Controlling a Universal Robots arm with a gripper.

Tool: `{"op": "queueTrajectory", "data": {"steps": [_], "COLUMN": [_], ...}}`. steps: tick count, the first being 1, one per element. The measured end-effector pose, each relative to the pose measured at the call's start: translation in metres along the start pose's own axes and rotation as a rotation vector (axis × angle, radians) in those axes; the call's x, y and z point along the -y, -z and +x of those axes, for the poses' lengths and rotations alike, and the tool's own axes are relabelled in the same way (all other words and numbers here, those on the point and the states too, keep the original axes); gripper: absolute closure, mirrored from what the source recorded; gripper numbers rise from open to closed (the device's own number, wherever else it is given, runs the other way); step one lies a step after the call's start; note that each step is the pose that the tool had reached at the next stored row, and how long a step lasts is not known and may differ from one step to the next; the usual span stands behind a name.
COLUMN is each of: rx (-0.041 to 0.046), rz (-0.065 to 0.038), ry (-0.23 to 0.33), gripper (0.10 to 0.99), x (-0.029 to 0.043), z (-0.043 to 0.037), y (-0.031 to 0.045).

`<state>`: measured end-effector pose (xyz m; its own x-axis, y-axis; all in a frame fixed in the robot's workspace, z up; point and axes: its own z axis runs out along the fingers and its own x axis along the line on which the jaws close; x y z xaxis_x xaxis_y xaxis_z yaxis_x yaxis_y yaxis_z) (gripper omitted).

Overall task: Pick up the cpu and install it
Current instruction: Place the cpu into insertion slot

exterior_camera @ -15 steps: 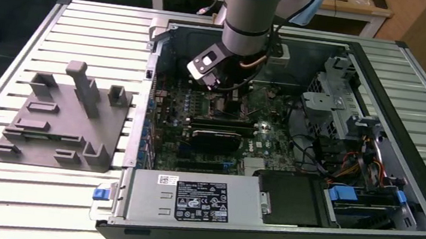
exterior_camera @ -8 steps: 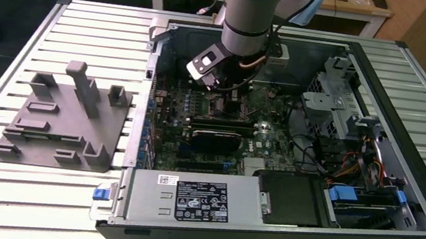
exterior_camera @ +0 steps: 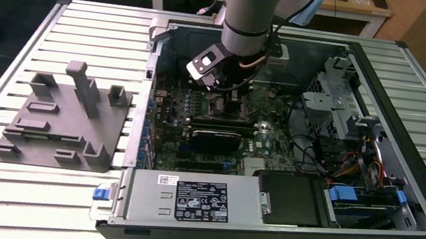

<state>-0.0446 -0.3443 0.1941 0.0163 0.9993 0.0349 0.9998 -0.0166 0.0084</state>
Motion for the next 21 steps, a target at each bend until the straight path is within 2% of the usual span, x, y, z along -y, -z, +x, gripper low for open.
{"op": "queueTrajectory", "data": {"steps": [5, 6, 9, 14, 21], "rx": [-0.0004, -0.0002, -0.0005, -0.0016, -0.0016], "rz": [0.000, 0.000, 0.000, 0.000, 0.000], "ry": [0.000, 0.000, 0.000, 0.000, 0.000], "gripper": [0.549, 0.486, 0.486, 0.486, 0.494], "x": [0.0000, 0.0000, 0.0000, -0.0001, -0.0001], "z": [0.0001, 0.0000, 0.0001, 0.0004, 0.0005], "y": [-0.0002, -0.0002, 0.0026, 0.0125, 0.0133]}}
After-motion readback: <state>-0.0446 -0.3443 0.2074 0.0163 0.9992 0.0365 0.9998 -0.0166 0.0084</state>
